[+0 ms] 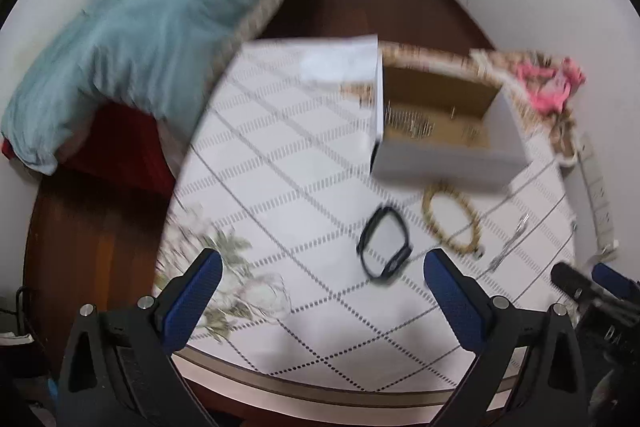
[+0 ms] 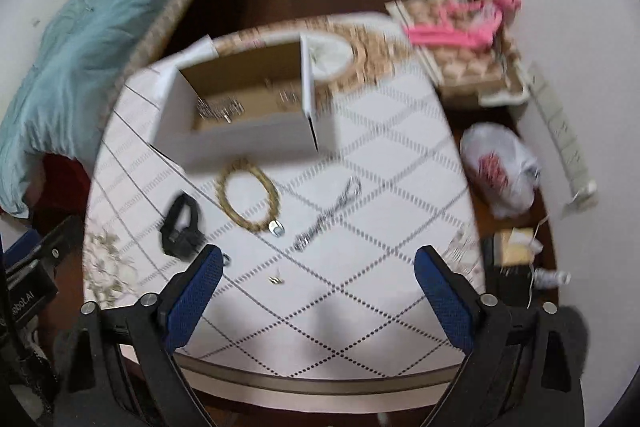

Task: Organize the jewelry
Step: 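Grasp the black watch band with left tool while right tool grasps bead bracelet, then lower the watch band into the box with left tool while right tool releases bead bracelet, then withdraw both open tools from the box back over the table, then grasp a black ring with left tool while right tool grasps a silver charm, then drop the ring into the box with left tool while right tool drops the charm, then withdraw both open tools from the box, then move both tools toward the thin silver chain and black ring on the table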

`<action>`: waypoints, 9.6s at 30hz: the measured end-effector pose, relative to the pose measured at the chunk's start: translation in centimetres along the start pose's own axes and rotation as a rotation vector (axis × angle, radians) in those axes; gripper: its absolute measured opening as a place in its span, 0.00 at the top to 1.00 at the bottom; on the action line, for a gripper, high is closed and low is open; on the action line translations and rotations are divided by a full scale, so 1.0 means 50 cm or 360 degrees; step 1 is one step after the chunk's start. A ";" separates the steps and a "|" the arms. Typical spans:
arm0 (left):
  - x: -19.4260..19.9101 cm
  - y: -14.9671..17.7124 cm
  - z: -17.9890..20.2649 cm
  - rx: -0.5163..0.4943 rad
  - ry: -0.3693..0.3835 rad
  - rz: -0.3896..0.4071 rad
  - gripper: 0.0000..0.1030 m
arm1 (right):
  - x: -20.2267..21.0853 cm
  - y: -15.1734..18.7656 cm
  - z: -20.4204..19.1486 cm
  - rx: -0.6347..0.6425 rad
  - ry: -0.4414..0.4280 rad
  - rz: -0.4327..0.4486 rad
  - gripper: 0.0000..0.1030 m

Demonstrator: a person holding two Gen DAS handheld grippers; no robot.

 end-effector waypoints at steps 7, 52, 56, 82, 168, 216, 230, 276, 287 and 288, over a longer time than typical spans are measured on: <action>-0.098 0.044 0.052 -0.0117 0.0124 -0.0183 0.08 | -0.087 0.035 0.026 -0.0064 0.0029 -0.0116 0.27; -0.018 -0.015 0.071 -0.0029 0.0223 -0.0015 0.59 | -0.096 -0.032 -0.062 0.0040 -0.0102 0.0047 0.91; 0.009 -0.060 0.073 -0.0034 0.0276 0.0055 0.59 | -0.035 -0.060 -0.061 0.0042 -0.0146 0.0134 0.91; -0.139 -0.267 0.128 0.0016 0.0493 -0.0180 0.41 | -0.123 -0.304 -0.073 0.0015 -0.0474 -0.0018 0.91; -0.111 0.118 0.189 -0.0206 0.0206 -0.0150 0.36 | -0.113 0.112 0.121 -0.0101 0.0069 -0.0128 0.44; -0.010 -0.091 0.119 -0.0061 0.0365 0.0104 0.91 | -0.047 -0.084 -0.033 0.0000 -0.0356 0.0189 0.91; -0.179 -0.271 0.146 -0.0036 0.0485 -0.0112 0.90 | -0.199 -0.293 -0.073 0.0099 -0.0417 0.0003 0.91; 0.066 -0.172 0.085 -0.0051 0.0084 0.0308 0.01 | 0.021 -0.196 -0.029 0.0213 0.0149 0.0306 0.06; 0.058 -0.086 0.104 -0.0067 0.0024 0.0235 0.01 | 0.044 -0.122 0.017 0.0131 0.0055 0.0232 0.05; 0.042 -0.069 0.111 -0.0073 0.0027 0.0199 0.01 | 0.033 -0.112 0.024 0.0121 0.0053 0.0209 0.05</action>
Point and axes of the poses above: each gripper's, at about its wrist camera, not at the fingertips, and x roughly against the way its jaws point, z to its right, y to its underside, the point moved 2 cm from there along -x, roughly the way its jaws point, and after that the axes turned 10 degrees about z, right-handed, at the moved point
